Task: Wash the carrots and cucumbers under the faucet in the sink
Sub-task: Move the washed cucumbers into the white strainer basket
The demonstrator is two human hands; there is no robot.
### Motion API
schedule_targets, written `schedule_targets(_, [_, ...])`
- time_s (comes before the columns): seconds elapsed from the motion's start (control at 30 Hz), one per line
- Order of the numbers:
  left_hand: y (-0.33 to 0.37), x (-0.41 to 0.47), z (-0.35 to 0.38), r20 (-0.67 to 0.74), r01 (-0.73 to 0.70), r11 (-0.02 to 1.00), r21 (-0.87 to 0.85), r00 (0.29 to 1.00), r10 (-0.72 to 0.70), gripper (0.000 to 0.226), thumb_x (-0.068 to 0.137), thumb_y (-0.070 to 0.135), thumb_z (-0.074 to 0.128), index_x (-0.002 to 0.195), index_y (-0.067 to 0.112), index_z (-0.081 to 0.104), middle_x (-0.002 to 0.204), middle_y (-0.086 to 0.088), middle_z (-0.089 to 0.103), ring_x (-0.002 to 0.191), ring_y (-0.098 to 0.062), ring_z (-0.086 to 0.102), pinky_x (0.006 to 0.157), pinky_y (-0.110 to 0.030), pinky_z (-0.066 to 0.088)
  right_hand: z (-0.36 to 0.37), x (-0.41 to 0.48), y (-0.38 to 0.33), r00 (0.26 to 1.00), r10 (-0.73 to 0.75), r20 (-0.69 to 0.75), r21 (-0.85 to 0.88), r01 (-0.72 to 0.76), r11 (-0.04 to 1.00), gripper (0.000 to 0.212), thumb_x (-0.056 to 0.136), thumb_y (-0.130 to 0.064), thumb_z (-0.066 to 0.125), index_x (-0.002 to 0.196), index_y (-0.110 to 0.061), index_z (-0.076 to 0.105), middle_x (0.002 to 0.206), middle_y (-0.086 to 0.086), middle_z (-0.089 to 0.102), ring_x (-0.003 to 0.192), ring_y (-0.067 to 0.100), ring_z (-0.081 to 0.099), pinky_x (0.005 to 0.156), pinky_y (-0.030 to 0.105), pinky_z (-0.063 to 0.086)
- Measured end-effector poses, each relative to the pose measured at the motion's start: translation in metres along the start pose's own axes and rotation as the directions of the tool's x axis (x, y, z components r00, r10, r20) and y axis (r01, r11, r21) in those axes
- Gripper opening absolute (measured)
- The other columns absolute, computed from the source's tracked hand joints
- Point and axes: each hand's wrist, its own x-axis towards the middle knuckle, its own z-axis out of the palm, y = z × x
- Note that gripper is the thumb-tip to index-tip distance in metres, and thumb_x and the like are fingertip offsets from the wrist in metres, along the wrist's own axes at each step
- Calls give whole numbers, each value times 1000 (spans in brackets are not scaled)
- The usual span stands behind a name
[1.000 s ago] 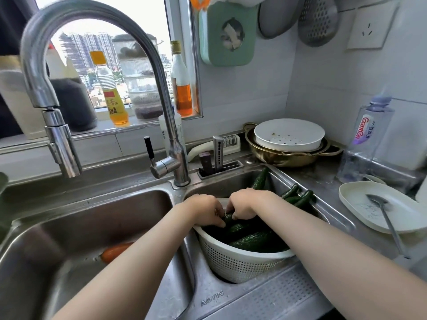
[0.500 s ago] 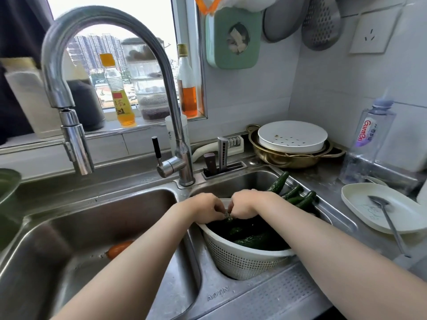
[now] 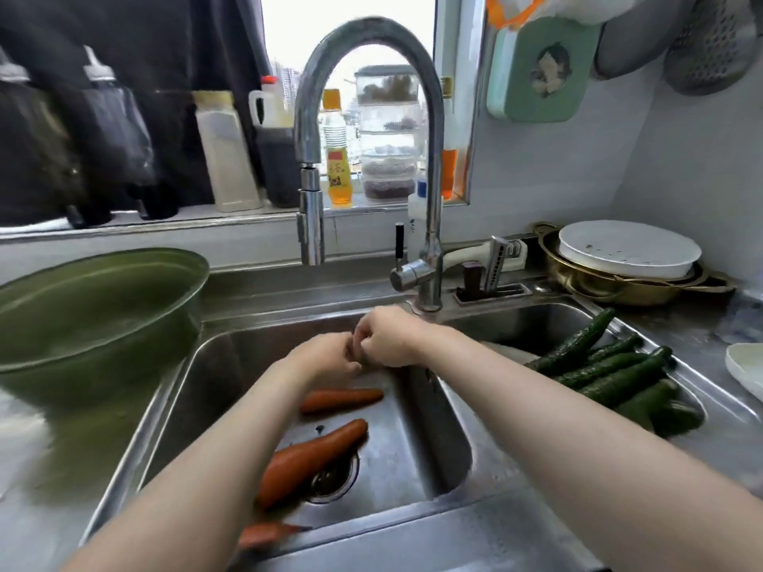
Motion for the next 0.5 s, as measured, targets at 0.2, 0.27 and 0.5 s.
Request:
schedule_targets(0.2, [-77,-17,26,294,146,989,-32,947,-131,27,86,41,75,109,31,69,107,9,69,98,-11,65,93,-32,54,95,44,-22,895,18,446,-296,129,946,34,91,-18,64,125,-15,68,116,8,70,92,25,64,74,30,48])
schedule_targets(0.27, [-93,-17,40,388,137,991,3,913,-127,40,83,43,79,120,32,69,118,8,67,106,-12,65,96,-30,53,120,51,-20,865,23,501,-322,161,933,47,90,-31,71,135,-18,62,130,4,65,111,24,63,89,31,49])
schedule_targets(0.5, [-108,-7,53,576,115,989,95,804,-149,74,75,54,85,141,33,59,136,6,62,116,-20,63,102,-38,55,158,60,-16,824,29,566,-474,296,829,78,83,-50,80,150,-24,49,142,7,58,126,34,54,108,43,46])
